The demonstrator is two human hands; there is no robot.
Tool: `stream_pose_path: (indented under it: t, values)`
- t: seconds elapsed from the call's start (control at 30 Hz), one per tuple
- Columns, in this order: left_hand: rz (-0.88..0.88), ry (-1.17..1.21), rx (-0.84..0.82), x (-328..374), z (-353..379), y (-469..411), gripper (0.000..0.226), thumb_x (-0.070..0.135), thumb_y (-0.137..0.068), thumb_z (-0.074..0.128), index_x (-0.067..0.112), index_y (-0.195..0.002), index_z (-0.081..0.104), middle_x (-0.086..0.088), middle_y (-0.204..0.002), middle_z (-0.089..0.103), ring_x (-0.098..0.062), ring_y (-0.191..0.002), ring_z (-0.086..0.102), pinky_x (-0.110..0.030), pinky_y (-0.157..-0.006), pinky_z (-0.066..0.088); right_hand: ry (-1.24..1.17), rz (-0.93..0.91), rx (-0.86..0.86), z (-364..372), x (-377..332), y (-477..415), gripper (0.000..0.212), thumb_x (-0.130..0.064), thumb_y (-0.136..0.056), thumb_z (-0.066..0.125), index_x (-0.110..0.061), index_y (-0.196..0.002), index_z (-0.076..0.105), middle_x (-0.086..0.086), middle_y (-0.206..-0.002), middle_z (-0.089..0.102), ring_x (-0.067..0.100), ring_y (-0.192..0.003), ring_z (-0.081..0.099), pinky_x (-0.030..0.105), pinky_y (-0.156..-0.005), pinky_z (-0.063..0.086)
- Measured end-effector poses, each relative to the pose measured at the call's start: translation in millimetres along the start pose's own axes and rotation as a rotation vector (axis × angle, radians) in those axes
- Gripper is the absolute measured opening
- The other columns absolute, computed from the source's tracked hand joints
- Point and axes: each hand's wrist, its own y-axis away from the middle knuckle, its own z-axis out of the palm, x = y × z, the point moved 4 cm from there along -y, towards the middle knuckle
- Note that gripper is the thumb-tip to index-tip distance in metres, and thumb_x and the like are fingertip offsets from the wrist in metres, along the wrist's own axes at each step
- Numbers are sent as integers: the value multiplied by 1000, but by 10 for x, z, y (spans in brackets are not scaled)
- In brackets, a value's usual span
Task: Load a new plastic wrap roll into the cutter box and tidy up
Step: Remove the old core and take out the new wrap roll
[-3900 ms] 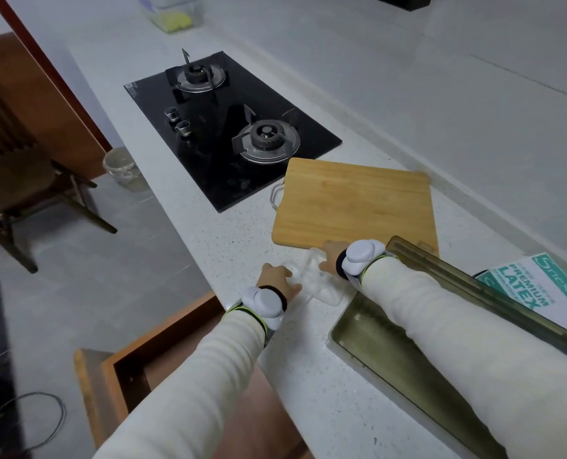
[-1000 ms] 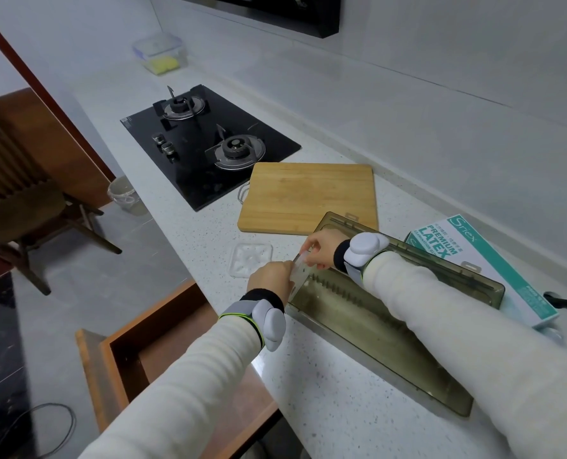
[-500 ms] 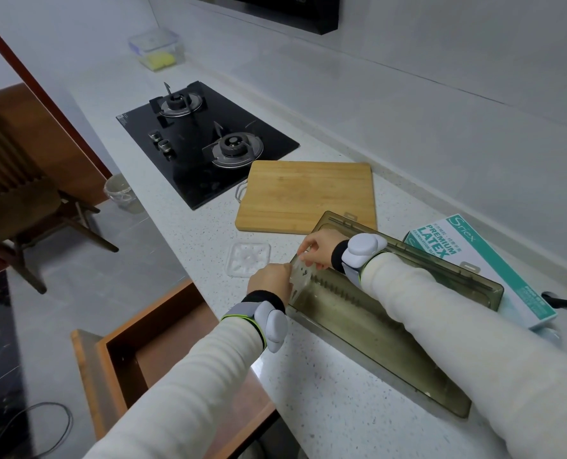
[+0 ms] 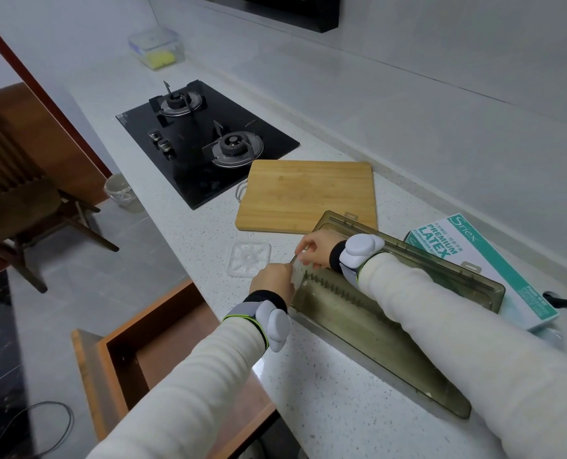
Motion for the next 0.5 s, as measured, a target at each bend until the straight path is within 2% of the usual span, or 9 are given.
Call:
stream_pose_path:
  t: [0.17, 0.23, 0.3, 0.4, 0.5]
  values:
    - [-11, -1, -37, 11, 8, -28, 24, 15, -91, 48, 9, -112, 58, -14, -108, 62, -34, -96, 61, -33, -69, 45, 26, -9, 9, 1, 20, 2, 19, -23, -88, 57, -18, -103, 68, 5, -92, 75, 8, -59, 59, 27, -75, 52]
    - [-9, -5, -51, 19, 12, -48, 24, 15, -91, 48, 9, -113, 58, -15, -108, 62, -34, -97, 61, -34, -70, 47, 26, -7, 4, 0, 11, 1, 19, -21, -88, 58, -17, -103, 68, 6, -89, 75, 10, -64, 58, 30, -79, 52]
    - [-17, -1, -60, 17, 26, -58, 26, 16, -91, 49, 10, -115, 57, -14, -109, 62, -34, -98, 61, -34, -72, 48, 27, -6, -12, 8, -2, -2, 19, -20, -88, 57, -16, -103, 68, 4, -80, 73, 11, -68, 58, 30, -78, 51]
    - [-34, 14, -65, -4, 60, -61, 28, 17, -91, 50, 11, -118, 57, -14, -110, 62, -33, -99, 62, -36, -77, 51, 55, -8, -29, 39, -16, -18, 20, -19, -88, 55, -18, -103, 68, -9, -58, 61, 2, -58, 53, 25, -76, 48]
    - [-45, 20, -73, -12, 87, -67, 28, 18, -91, 50, 11, -117, 58, -13, -110, 63, -32, -99, 62, -36, -79, 52, 58, 15, -41, 72, 2, -32, 20, -19, -87, 54, -19, -101, 68, -10, -54, 59, 5, -58, 54, 25, -75, 49]
